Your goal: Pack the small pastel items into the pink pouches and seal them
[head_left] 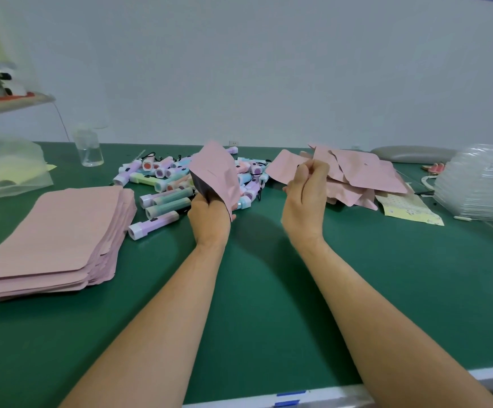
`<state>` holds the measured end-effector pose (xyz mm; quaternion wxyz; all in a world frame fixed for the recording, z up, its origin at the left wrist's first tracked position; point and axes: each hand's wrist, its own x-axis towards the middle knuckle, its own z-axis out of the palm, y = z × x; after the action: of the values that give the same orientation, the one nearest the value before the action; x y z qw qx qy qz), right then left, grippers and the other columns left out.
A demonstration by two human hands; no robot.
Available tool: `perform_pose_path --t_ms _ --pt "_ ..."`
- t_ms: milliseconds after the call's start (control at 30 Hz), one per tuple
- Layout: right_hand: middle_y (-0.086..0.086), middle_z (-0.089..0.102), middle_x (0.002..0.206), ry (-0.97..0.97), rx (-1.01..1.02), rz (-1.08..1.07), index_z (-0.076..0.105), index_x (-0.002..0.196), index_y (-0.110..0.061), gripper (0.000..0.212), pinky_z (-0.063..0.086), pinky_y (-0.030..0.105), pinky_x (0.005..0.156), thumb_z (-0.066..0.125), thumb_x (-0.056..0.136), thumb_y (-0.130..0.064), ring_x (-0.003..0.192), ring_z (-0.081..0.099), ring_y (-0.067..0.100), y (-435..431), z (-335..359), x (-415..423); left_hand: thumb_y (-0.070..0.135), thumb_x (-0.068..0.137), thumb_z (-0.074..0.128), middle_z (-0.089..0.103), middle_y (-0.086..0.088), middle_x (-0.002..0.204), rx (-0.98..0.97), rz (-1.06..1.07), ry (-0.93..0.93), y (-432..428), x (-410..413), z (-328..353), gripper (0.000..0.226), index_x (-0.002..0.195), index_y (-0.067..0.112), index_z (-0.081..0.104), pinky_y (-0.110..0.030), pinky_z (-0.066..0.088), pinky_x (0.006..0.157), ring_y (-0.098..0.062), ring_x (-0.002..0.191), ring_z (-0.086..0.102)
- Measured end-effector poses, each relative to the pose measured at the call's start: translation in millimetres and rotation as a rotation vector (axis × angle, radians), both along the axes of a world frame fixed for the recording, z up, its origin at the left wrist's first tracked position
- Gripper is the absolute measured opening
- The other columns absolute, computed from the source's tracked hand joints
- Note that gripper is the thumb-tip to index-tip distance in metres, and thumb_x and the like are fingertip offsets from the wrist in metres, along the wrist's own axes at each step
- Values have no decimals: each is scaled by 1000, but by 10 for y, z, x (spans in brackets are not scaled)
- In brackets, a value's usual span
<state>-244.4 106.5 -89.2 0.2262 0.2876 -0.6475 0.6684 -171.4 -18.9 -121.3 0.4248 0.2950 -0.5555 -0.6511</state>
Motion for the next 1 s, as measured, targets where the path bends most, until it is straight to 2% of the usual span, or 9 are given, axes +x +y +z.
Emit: perform_pose_path --t_ms 100,267,367,433,533,633,733,833,1000 --pt "15 54 95 -33 116 82 41 98 -29 16 52 50 75 32 110 -23 81 50 30 -60 -135 49 13 100 51 73 14 86 -7 -4 -24 -11 -7 -18 22 93 29 65 -46 66 79 -23 87 78" --pt "8 53 85 -163 357 214 41 99 -11 16 41 33 62 34 111 -20 73 50 20 -99 -238 -24 16 98 56 73 7 83 -33 11 -58 -25 -17 -42 15 91 24 67 -54 65 81 1 53 66" --pt "14 64 95 -290 439 294 41 107 -5 17 45 22 54 33 110 -20 74 65 18 -99 -260 -53 15 98 56 74 5 88 -51 13 -81 -8 -5 -20 16 91 26 66 -53 65 79 -2 57 69" --pt "17 65 100 -303 482 311 41 111 -3 17 43 14 51 33 109 -18 73 60 18 -126 -269 -51 15 98 54 75 3 91 -46 10 -81 -6 4 -14 17 93 26 66 -52 66 78 -12 68 74" --pt "12 58 89 -316 469 293 41 109 -5 18 45 27 61 31 110 -21 72 50 19 -145 -266 -61 16 100 50 78 1 93 -43 -11 -75 0 -4 -13 19 97 24 67 -49 66 78 -25 80 78" --pt "3 56 81 -353 388 304 41 104 -16 18 48 37 69 32 111 -29 74 58 18 -111 -271 -104 21 104 47 78 1 102 -45 -26 -43 29 0 8 19 101 26 65 -39 63 66 -19 75 79" --pt "0 53 83 -383 314 342 42 98 -21 15 51 38 74 37 110 -29 71 58 16 -98 -269 -122 20 106 46 74 5 114 -26 4 16 41 12 24 22 117 23 65 -29 61 61 -18 83 80" --pt "-1 55 85 -419 287 353 47 98 -20 14 51 35 74 44 109 -29 70 55 13 -104 -268 -132 13 105 44 69 12 115 11 35 88 43 31 40 36 135 23 61 -30 63 63 -20 94 78" --pt "1 63 87 -430 322 323 55 101 -21 10 49 23 68 49 107 -26 72 58 10 -77 -282 -148 3 103 46 71 -5 122 69 80 135 14 35 56 42 141 16 62 -39 67 72 -26 96 78"
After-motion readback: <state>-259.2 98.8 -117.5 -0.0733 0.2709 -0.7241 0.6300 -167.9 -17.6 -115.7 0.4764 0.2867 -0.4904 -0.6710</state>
